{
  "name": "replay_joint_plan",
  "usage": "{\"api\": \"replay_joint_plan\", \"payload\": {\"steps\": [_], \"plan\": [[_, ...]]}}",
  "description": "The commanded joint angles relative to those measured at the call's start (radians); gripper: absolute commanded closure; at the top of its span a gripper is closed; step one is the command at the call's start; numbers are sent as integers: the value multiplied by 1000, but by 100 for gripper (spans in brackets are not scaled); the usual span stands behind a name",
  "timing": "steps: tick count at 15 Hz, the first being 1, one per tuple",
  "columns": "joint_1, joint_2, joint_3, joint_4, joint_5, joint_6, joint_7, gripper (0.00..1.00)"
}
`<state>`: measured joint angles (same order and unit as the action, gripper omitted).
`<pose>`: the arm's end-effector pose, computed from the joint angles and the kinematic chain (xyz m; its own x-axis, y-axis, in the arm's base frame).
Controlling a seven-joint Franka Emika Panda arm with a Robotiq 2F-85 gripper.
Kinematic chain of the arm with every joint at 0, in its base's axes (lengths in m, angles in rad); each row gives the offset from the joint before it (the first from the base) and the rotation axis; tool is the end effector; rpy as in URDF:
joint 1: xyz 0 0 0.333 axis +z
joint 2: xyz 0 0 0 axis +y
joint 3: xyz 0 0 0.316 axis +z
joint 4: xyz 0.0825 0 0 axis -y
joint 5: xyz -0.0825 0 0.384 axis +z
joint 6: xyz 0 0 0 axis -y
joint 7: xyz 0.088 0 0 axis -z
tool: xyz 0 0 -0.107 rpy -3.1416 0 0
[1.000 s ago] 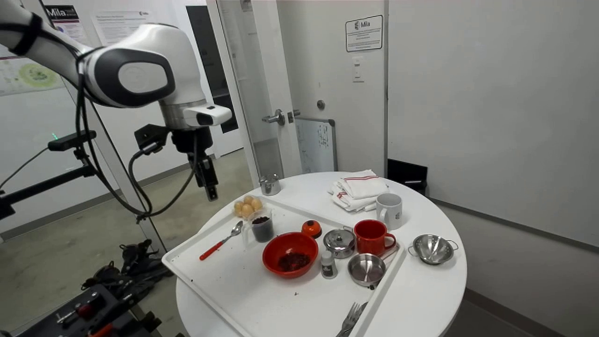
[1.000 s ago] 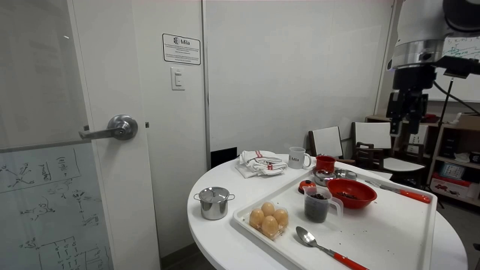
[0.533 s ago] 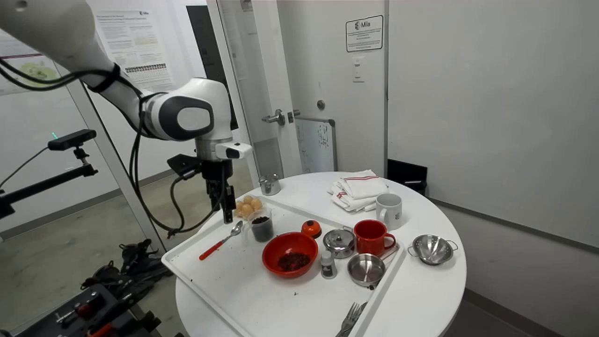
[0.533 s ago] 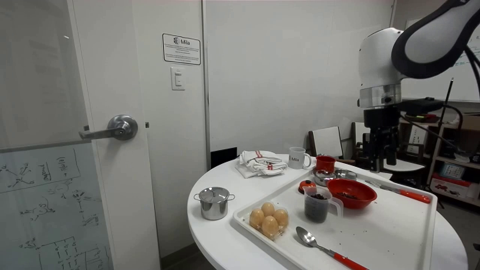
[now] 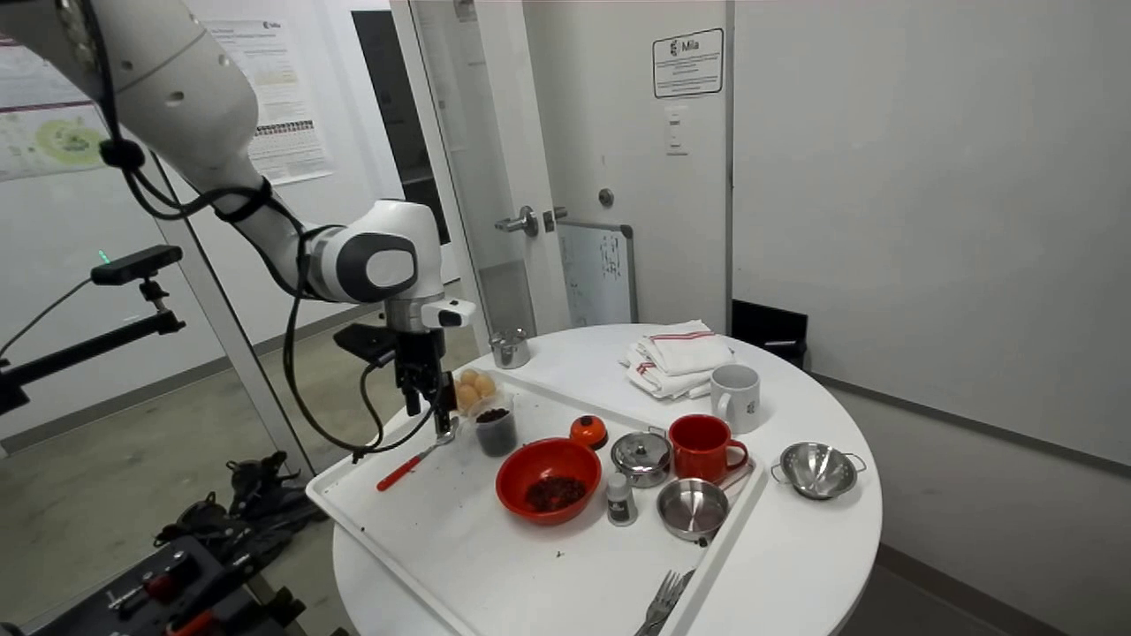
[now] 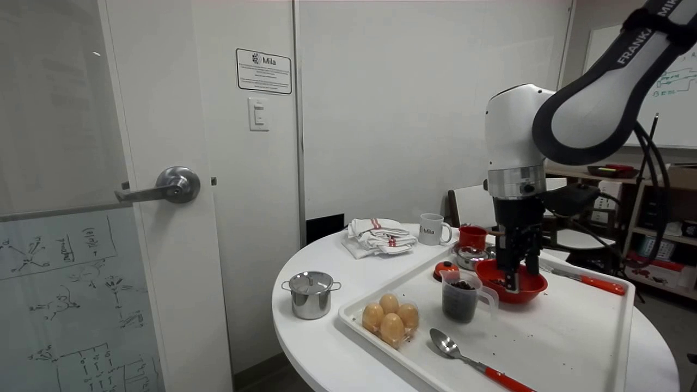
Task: Pour some of the things in the jug into the bowl
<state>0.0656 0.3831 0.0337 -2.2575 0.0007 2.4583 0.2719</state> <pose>0.5160 0.0521 0.1770 0.9685 -0.1740 -0.1779 -0.1703 -0.9847 0.0362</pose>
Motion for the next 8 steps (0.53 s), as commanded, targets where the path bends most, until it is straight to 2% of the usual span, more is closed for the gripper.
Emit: {"api": "replay_joint_plan", "payload": {"steps": [1, 8], "plan": [[16, 16, -12, 8, 23, 35, -2, 0], [25, 110, -42, 49, 20, 92, 21, 0]]}}
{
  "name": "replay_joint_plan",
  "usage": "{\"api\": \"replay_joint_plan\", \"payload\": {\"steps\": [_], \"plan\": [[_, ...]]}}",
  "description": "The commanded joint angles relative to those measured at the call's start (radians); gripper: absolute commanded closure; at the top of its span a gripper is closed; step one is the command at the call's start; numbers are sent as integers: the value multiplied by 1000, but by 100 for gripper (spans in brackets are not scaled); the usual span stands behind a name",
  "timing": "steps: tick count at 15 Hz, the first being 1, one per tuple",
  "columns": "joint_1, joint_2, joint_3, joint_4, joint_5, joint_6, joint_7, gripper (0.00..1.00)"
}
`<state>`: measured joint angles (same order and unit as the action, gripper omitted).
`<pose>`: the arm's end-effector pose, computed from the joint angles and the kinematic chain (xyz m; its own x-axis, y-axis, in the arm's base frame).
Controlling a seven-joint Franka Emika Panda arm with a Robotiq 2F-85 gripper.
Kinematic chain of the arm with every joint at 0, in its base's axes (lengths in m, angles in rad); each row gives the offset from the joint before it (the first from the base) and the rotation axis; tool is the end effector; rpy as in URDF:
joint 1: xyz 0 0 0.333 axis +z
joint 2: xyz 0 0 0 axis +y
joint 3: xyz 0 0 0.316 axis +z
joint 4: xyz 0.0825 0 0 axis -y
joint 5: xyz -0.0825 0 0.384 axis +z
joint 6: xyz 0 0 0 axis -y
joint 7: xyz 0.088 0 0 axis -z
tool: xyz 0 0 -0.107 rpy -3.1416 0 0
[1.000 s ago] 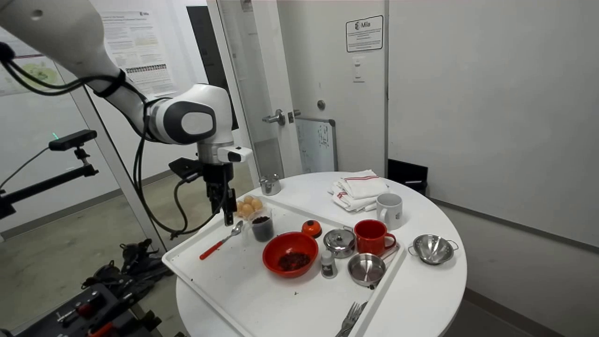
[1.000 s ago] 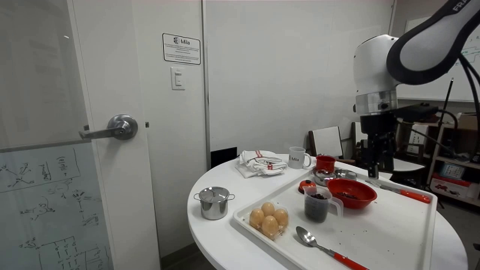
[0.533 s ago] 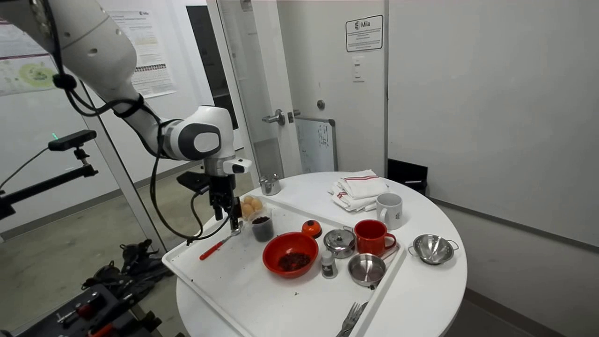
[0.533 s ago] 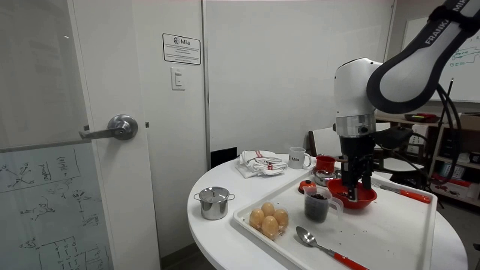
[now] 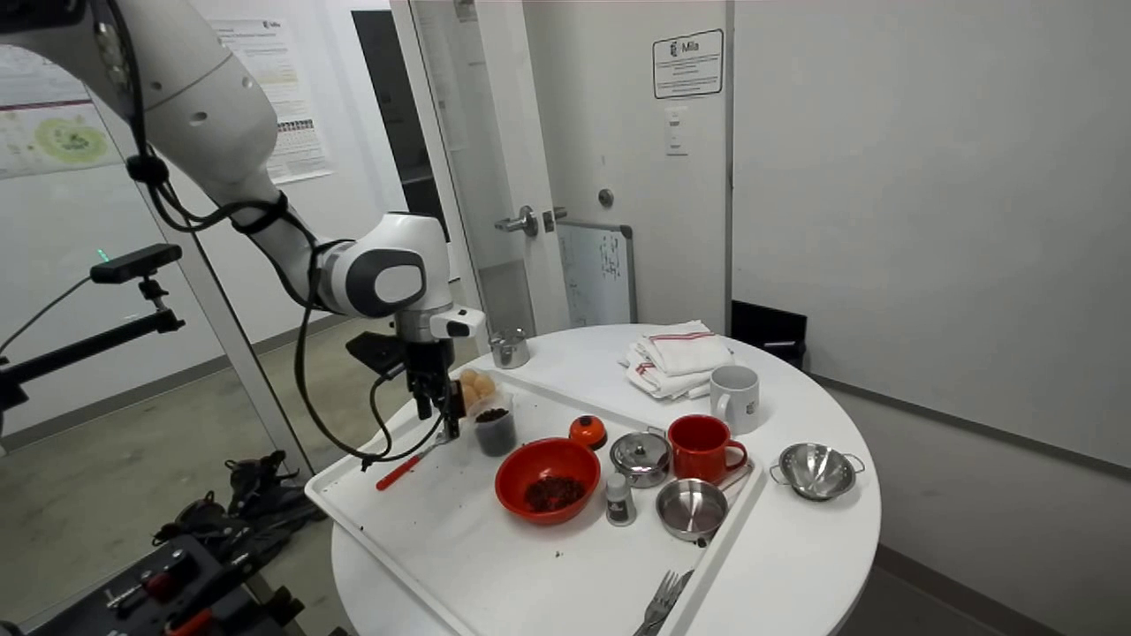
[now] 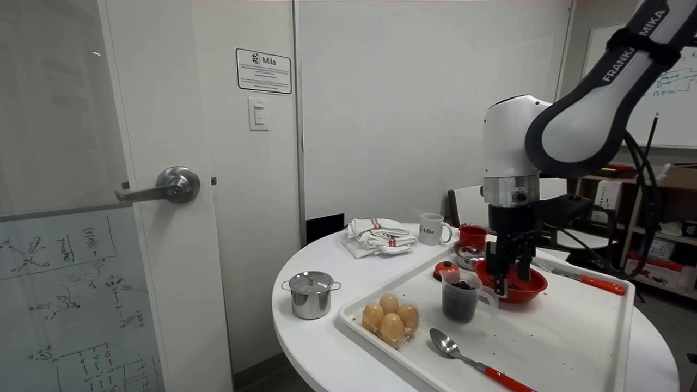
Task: Pour some of the things in the jug into the bowl
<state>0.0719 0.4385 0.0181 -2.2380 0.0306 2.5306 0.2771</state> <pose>0.5242 0.0474 0.1592 0.9663 -0.2121 -0.1460 -0.2115 -0.9772 0.0193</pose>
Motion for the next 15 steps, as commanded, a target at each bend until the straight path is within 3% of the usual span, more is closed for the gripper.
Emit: {"api": "replay_joint_plan", "payload": {"steps": [1, 12, 13, 15], "plan": [[24, 72, -35, 35, -17, 37, 22, 0], [73, 143, -91, 42, -3, 214, 76, 0], [76, 142, -93, 39, -1, 222, 79, 25], [69, 140, -86, 38, 5, 226, 67, 33]]}}
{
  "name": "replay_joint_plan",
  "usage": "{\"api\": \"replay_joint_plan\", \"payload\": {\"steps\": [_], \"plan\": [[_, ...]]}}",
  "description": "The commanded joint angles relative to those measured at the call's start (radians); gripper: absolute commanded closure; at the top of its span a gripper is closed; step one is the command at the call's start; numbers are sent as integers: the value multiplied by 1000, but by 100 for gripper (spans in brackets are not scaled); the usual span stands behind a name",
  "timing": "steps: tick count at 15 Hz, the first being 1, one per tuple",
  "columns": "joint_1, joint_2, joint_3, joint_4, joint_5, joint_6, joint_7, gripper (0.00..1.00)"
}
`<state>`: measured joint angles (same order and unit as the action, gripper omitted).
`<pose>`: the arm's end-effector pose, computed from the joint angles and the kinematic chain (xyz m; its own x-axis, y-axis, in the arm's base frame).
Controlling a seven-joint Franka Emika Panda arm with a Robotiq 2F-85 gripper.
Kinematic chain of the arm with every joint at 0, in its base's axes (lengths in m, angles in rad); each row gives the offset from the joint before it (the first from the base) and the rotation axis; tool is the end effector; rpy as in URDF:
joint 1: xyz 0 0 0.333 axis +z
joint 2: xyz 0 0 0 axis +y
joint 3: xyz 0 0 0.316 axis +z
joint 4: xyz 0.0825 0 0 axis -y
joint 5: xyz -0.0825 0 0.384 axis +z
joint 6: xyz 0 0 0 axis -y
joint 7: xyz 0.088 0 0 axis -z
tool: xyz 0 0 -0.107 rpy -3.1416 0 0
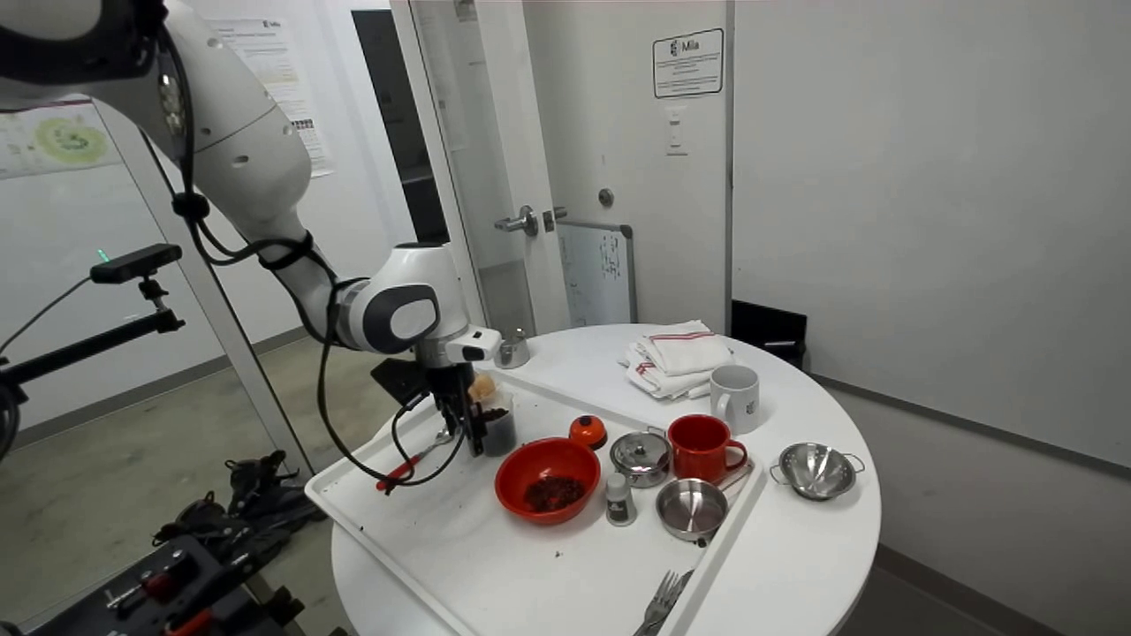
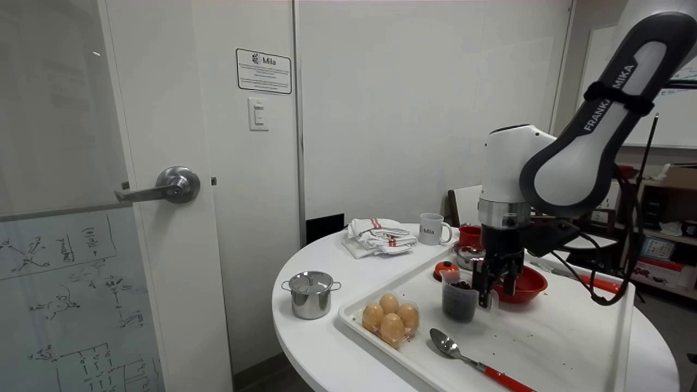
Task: Pour some of the things in the jug into the bowl
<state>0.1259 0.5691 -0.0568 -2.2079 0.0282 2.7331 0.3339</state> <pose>0.5361 0.0342 0.1152 0.9596 -0.2793 -0.0334 -0.2782 -0.9599 0.0333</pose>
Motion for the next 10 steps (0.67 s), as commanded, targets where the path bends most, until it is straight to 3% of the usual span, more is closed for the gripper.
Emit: {"api": "replay_joint_plan", "payload": {"steps": [1, 7, 8, 10], "plan": [[14, 10, -9, 8, 10, 24, 7, 40], [-17, 9, 19, 15, 26, -8, -32, 87], [-19, 9, 23, 18, 28, -16, -35, 92], [-31, 7, 37, 23, 38, -40, -46, 89]]}}
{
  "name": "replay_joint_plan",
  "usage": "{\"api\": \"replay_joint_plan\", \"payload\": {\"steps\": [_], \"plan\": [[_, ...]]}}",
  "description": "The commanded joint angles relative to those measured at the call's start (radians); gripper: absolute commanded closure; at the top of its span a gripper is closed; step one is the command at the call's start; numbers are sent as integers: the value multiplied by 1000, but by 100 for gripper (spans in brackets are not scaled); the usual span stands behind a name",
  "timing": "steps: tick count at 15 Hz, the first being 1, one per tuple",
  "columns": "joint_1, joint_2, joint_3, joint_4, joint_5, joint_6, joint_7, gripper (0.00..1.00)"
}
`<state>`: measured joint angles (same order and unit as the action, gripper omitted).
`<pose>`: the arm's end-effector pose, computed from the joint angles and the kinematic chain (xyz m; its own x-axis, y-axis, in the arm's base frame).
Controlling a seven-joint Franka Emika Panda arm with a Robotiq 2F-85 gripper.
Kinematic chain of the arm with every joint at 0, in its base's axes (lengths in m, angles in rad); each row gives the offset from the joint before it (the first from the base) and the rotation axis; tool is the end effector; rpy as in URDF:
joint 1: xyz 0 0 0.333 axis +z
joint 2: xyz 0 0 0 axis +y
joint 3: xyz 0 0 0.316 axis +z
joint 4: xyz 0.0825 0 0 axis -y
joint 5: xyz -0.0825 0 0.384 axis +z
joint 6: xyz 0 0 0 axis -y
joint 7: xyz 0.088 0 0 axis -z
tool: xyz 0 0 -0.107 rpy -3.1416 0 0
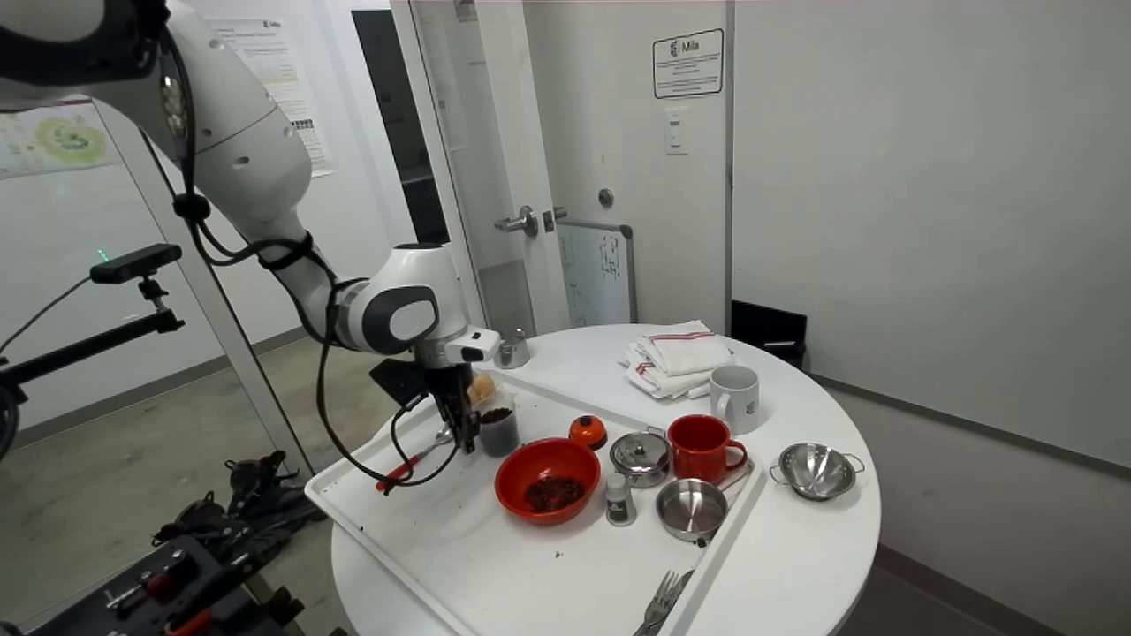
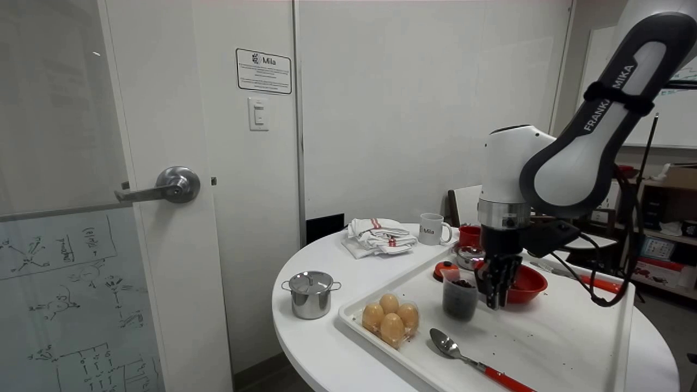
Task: Pour some of the things in the jug into the bowl
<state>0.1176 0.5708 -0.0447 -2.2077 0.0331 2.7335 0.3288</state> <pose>0.5356 0.0364 0.1141 0.9602 -0.2767 -0.0376 -0.2758 -0.9609 0.0259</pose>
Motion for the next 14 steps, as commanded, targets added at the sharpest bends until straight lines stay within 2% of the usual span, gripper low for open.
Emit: {"api": "replay_joint_plan", "payload": {"steps": [1, 6, 13, 14], "plan": [[-26, 4, 29, 25, 37, -48, -42, 89], [-42, -29, 43, 59, 70, -162, -32, 89], [-24, -104, -15, 72, 53, -266, 67, 89], [-14, -108, -32, 82, 47, -294, 114, 89]]}}
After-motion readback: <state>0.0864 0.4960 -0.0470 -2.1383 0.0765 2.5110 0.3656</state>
